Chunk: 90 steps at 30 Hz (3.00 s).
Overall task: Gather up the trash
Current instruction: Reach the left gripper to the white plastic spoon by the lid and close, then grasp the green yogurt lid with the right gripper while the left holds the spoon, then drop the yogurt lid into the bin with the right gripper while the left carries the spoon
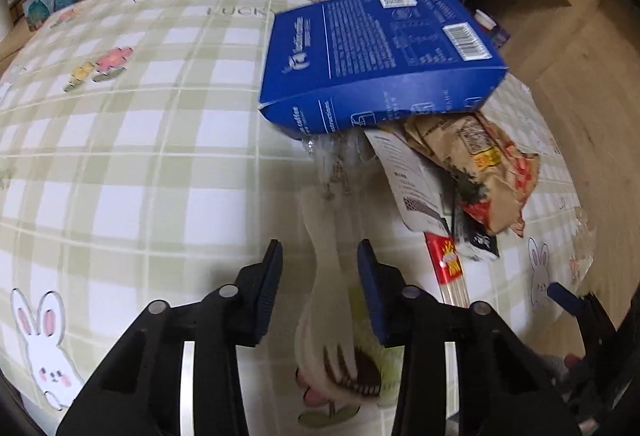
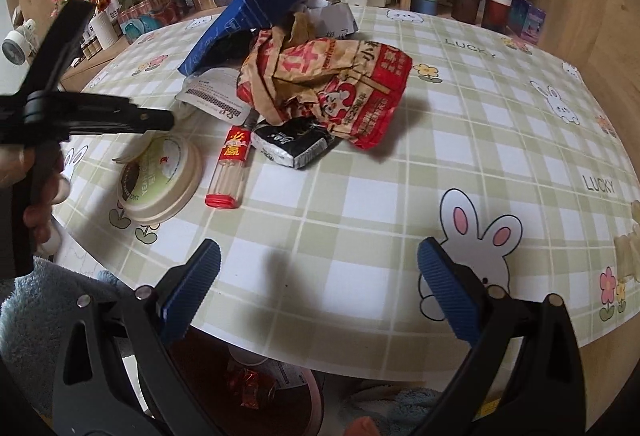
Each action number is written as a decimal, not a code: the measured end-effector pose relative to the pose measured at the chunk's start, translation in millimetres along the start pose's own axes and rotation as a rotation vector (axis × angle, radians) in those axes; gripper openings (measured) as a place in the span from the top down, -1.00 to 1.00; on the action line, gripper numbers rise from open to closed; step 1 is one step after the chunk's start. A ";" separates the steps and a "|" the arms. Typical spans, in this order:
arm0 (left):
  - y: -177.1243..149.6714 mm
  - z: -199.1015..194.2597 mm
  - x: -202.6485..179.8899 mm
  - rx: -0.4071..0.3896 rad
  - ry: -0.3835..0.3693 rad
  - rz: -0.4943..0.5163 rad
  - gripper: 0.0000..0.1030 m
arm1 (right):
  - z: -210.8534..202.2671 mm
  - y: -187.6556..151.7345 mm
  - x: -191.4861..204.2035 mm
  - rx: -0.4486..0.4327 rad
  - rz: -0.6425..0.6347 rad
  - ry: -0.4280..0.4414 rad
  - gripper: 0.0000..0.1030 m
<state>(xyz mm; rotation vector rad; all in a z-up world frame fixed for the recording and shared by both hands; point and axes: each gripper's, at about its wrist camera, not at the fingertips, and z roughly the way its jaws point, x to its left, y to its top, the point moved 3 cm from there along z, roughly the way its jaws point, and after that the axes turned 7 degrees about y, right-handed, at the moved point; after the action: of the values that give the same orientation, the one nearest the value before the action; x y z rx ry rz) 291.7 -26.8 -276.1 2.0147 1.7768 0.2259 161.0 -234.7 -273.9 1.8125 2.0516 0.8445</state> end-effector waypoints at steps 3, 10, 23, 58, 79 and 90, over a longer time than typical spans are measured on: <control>1.6 2.8 -3.1 -0.016 0.024 0.021 0.68 | 1.4 -0.2 4.7 -0.003 -0.020 -0.007 -0.89; -11.3 -14.2 10.0 -0.056 0.007 0.009 0.74 | 3.9 2.8 16.7 -0.008 -0.033 0.020 -0.89; -45.9 -86.7 53.2 -0.191 0.020 -0.047 0.75 | 34.2 24.8 95.1 -0.005 -0.236 0.148 -0.88; -91.9 -115.7 60.1 -0.200 -0.032 -0.072 0.75 | 35.6 41.0 128.6 0.000 -0.312 0.164 -0.64; -144.2 -151.1 0.2 -0.201 -0.082 0.041 0.75 | -57.6 -76.8 84.5 0.079 -0.211 0.219 -0.64; -165.5 -150.3 -17.6 -0.171 -0.085 0.081 0.75 | -8.6 -127.8 73.0 0.293 -0.096 0.236 -0.64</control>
<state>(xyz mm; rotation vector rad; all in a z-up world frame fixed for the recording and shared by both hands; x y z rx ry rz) 79.2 1.2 -210.3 1.9466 1.5700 0.3021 39.9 -171.6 -329.8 1.8104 2.5044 0.7991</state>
